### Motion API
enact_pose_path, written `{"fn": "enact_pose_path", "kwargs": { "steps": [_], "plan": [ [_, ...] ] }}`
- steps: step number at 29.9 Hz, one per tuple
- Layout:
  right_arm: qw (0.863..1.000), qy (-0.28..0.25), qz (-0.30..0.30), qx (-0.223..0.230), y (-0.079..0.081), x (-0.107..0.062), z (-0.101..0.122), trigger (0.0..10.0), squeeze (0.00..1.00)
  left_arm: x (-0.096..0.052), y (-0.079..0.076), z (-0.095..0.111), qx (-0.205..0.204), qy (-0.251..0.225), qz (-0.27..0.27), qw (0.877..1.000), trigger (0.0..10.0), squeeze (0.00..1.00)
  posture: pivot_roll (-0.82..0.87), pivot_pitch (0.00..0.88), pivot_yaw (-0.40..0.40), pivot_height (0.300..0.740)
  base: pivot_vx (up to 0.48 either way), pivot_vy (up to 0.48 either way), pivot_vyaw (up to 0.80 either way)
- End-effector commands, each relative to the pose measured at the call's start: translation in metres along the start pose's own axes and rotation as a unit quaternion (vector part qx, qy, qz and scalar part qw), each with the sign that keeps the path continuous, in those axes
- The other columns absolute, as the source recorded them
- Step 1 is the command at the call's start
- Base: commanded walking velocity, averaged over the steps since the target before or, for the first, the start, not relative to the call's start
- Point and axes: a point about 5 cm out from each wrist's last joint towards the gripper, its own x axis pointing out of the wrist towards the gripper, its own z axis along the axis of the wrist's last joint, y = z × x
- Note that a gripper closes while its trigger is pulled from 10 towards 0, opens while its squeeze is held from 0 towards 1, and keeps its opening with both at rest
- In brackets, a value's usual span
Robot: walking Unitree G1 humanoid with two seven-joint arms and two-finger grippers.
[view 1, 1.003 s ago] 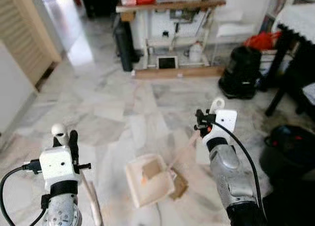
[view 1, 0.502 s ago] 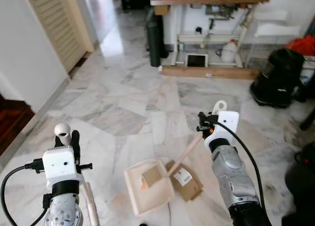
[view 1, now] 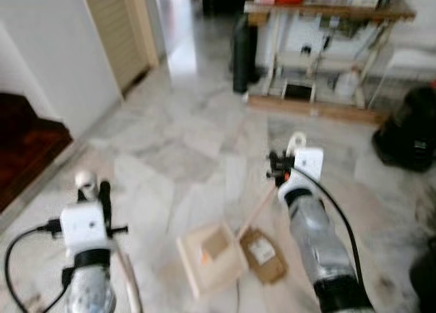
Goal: Sweep floor
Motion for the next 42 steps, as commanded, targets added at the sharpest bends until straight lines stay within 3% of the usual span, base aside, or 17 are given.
{"fn": "enact_pose_path", "kwargs": {
  "steps": [1,12,19,42],
  "plan": [
    [1.0,-0.028,0.008,0.003,0.002,0.006,0.016,10.0,0.0,0.002,0.0,0.006,0.004,-0.022,0.008,1.0,10.0,0.0,-0.16,0.031,0.026,0.74,0.0,0.0,0.51],
    [0.999,-0.029,0.02,-0.002,0.005,0.009,0.019,10.0,0.0,0.001,-0.002,0.003,-0.002,-0.015,0.015,1.0,10.0,0.0,-0.16,0.03,0.009,0.74,0.0,0.0,0.51],
    [0.999,-0.028,0.023,0.007,0.008,0.01,0.018,10.0,0.0,0.001,-0.002,0.001,-0.008,-0.009,0.015,1.0,10.0,0.0,-0.16,0.023,0.016,0.74,0.0,0.0,0.0],
    [0.999,-0.028,0.038,0.01,0.013,0.01,0.018,10.0,0.0,0.0,-0.002,-0.001,-0.006,-0.002,0.01,1.0,10.0,0.0,-0.15,0.026,0.019,0.74,0.0,0.409,0.14]
  ]
}}
